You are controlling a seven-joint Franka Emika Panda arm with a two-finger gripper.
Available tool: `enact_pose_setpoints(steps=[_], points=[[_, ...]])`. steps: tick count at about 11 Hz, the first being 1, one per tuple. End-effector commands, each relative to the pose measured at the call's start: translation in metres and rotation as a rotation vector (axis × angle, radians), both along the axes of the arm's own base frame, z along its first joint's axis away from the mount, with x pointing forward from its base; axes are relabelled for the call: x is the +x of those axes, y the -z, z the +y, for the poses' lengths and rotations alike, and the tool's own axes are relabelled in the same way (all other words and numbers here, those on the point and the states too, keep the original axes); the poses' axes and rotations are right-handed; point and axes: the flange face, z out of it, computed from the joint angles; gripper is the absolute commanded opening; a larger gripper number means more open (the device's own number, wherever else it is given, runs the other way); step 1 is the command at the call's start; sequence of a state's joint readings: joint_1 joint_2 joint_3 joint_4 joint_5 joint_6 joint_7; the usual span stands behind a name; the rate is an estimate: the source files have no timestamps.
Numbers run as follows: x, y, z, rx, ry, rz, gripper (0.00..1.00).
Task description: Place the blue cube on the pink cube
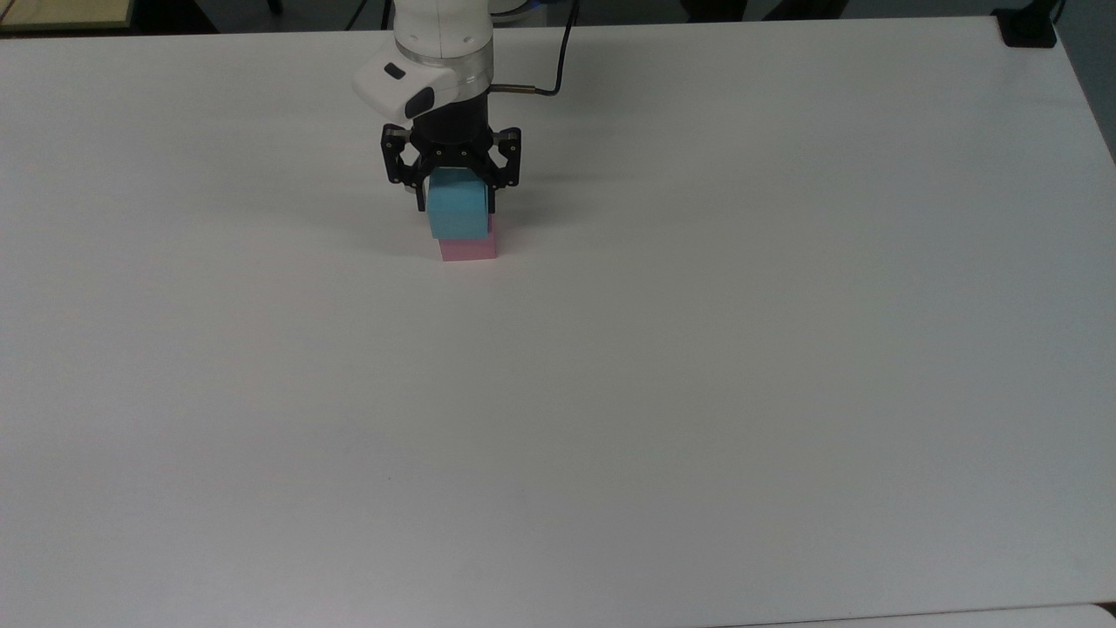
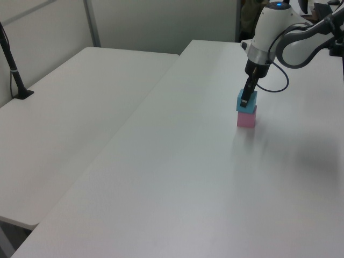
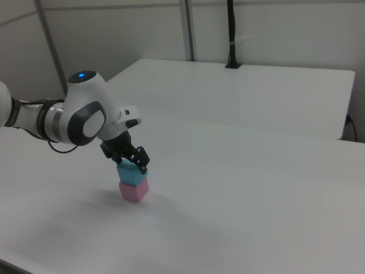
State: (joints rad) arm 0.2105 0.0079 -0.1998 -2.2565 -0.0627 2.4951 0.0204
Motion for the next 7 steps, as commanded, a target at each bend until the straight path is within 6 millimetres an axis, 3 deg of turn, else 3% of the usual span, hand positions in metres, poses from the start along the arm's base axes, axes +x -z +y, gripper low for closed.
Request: enact_pose_setpoints(steps=[1,3,5,7], points=[[-0.005,-0.001,0.0,-0.008,-0.003,0.013,1.0],[-0.001,-0.032,-0.006,0.004,0.022,0.01,1.0],[0.014,-0.109,-0.008,-0.004,0.038,0.098,1.0],[0.008,-0.186,0.012,-0.028,0.011,0.217,1.0]])
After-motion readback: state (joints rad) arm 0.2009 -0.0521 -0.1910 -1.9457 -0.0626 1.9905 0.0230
